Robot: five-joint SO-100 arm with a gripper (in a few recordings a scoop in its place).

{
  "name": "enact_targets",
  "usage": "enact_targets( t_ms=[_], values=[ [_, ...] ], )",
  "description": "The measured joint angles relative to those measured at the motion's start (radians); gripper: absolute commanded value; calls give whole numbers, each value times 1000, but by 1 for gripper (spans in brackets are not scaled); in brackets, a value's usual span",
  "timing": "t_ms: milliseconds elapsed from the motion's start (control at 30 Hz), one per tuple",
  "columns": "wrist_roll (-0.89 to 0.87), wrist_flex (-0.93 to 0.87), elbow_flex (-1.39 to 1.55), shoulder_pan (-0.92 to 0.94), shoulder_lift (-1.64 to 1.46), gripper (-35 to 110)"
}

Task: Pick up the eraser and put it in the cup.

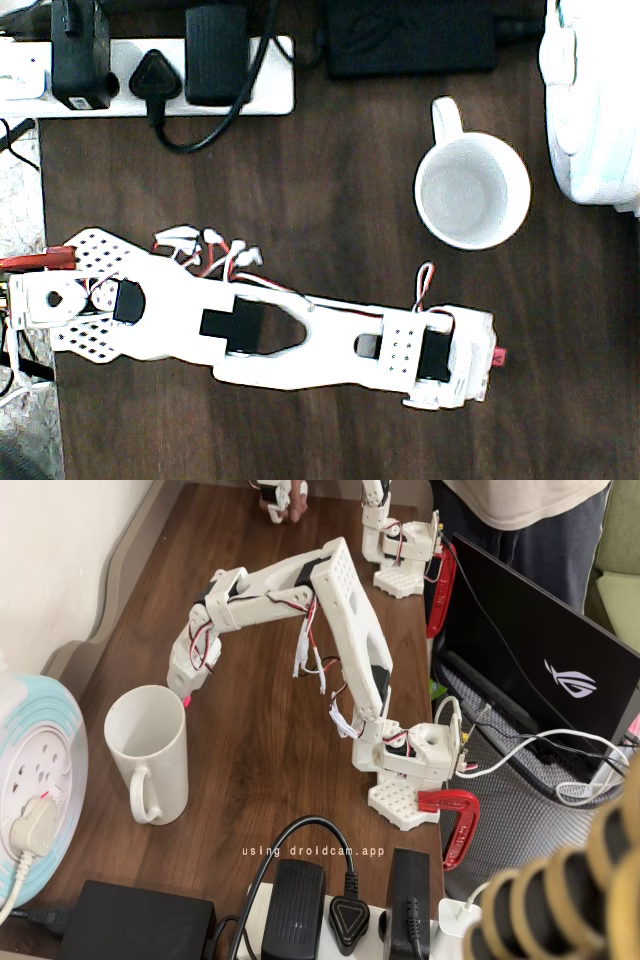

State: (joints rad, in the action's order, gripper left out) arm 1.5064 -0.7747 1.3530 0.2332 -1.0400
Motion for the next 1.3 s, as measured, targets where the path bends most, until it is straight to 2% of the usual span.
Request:
enact_targets(
  t_ms=[167, 467, 767, 1000, 1300],
  values=[
    [-12, -18, 12, -6, -55, 0],
    [-29, -86, 41, -37, -488, 0],
    [-46, -132, 296, -209, -900, 0],
    [-103, -133, 318, -364, -894, 0],
    [-150, -124, 301, -410, -696, 0]
  ],
)
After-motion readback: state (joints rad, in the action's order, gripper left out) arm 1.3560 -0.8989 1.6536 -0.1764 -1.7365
